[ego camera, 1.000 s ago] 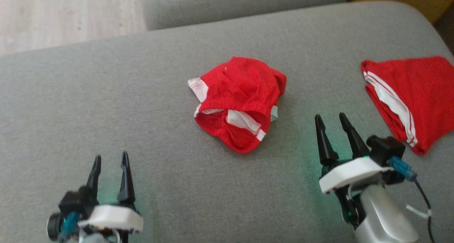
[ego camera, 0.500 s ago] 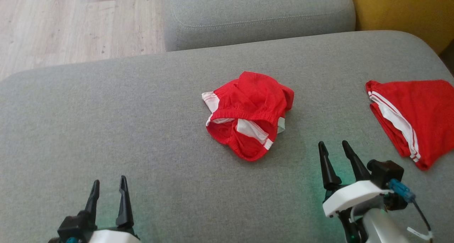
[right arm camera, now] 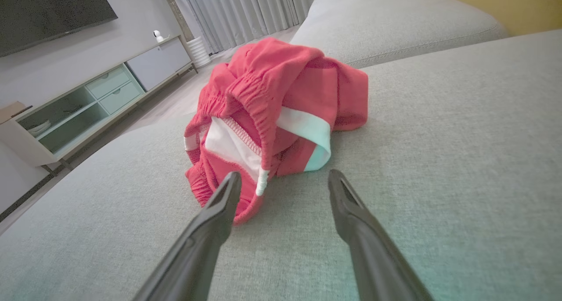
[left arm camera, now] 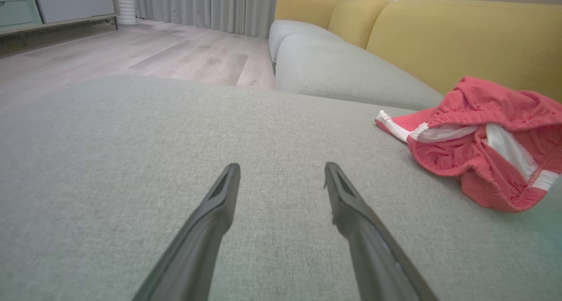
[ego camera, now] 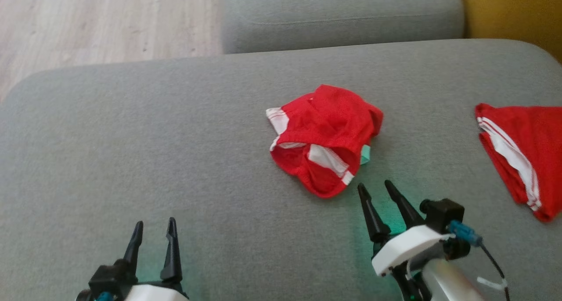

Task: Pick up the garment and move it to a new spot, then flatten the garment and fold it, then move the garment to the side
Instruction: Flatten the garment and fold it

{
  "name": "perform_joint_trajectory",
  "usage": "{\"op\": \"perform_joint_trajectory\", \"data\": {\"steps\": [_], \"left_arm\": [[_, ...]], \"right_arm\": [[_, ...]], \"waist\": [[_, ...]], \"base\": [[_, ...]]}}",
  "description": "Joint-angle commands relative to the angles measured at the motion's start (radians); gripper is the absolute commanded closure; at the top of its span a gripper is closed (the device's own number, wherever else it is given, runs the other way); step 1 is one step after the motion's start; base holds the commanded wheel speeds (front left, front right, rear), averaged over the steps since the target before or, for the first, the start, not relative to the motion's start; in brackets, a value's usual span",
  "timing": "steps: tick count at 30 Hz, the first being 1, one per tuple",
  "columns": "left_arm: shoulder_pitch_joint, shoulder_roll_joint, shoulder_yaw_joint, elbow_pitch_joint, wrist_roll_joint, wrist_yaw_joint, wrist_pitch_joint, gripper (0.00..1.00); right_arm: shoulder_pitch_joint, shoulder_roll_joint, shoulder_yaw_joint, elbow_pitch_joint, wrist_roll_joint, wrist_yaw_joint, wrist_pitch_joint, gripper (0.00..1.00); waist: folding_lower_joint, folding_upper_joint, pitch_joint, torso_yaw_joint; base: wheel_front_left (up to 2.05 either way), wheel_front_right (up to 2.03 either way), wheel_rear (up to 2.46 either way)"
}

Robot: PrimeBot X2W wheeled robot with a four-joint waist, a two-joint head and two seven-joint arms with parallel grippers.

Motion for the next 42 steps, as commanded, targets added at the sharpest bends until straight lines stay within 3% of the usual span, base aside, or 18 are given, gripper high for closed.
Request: {"op": "perform_joint_trajectory", "data": {"steps": [1,9,11,12,13,14,21,26,33,37,42], "left_arm": [[-0.033,0.001,0.018,-0.027,-0.005,0.005,-0.010,0.00],[-0.047,0.001,0.009,-0.024,-0.006,0.002,-0.010,0.00],[-0.050,0.001,0.006,-0.025,-0.006,0.002,-0.010,0.00],[-0.052,0.001,0.005,-0.024,-0.007,0.002,-0.010,0.00],[-0.053,0.001,0.004,-0.023,-0.008,0.002,-0.010,0.00],[-0.055,0.001,0.004,-0.023,-0.009,0.003,-0.010,0.00],[-0.058,0.001,0.008,-0.029,-0.018,0.010,-0.010,0.00],[-0.061,0.001,0.008,-0.035,-0.027,0.014,-0.010,0.00],[-0.044,0.001,0.016,-0.039,-0.050,0.019,-0.010,0.00],[-0.038,0.001,0.002,-0.031,-0.067,0.019,-0.010,0.00],[-0.040,0.001,-0.035,-0.020,-0.097,0.022,-0.010,0.00]], "right_arm": [[-0.056,0.002,0.023,-0.018,0.011,-0.001,-0.006,0.00],[-0.091,0.002,0.026,0.005,0.021,-0.001,-0.006,0.00],[-0.098,0.002,0.026,0.024,0.014,-0.001,-0.006,0.25],[-0.101,0.002,0.024,0.032,0.014,-0.001,-0.006,0.53],[-0.105,0.002,0.022,0.039,0.012,-0.001,-0.006,0.67],[-0.107,0.002,0.021,0.043,0.010,-0.001,-0.006,1.00],[-0.115,0.002,-0.032,0.055,-0.010,-0.001,-0.006,1.00],[-0.132,0.002,-0.127,0.007,-0.044,-0.001,-0.006,1.00],[-0.295,-0.042,-0.286,-0.172,-0.260,-0.001,-0.006,1.00],[-0.449,-0.082,-0.274,-0.234,-0.306,-0.001,-0.006,1.00],[-0.623,-0.087,-0.152,-0.209,-0.325,-0.001,-0.006,1.00]], "waist": [[0.0000,-0.0001,0.011,0.022],[0.0000,-0.0001,0.042,0.065],[0.0000,-0.0001,0.049,0.074],[0.0000,-0.0001,0.051,0.078],[0.0000,-0.0001,0.054,0.080],[0.0000,-0.0001,0.056,0.082],[0.0000,-0.0001,0.061,0.078],[0.0000,-0.0001,0.055,0.066],[0.0000,-0.0001,0.015,0.045],[0.0000,-0.0001,-0.012,0.057],[0.0000,-0.0001,-0.030,0.111]], "base": [[0.00,0.00,0.00],[0.00,0.00,0.00],[0.00,0.00,0.00],[0.00,0.00,0.00],[0.00,0.00,0.00],[0.00,0.00,0.00],[0.00,0.00,0.00],[0.00,0.00,0.00],[0.00,0.00,0.00],[0.00,0.00,0.00],[0.00,0.00,0.00]]}}
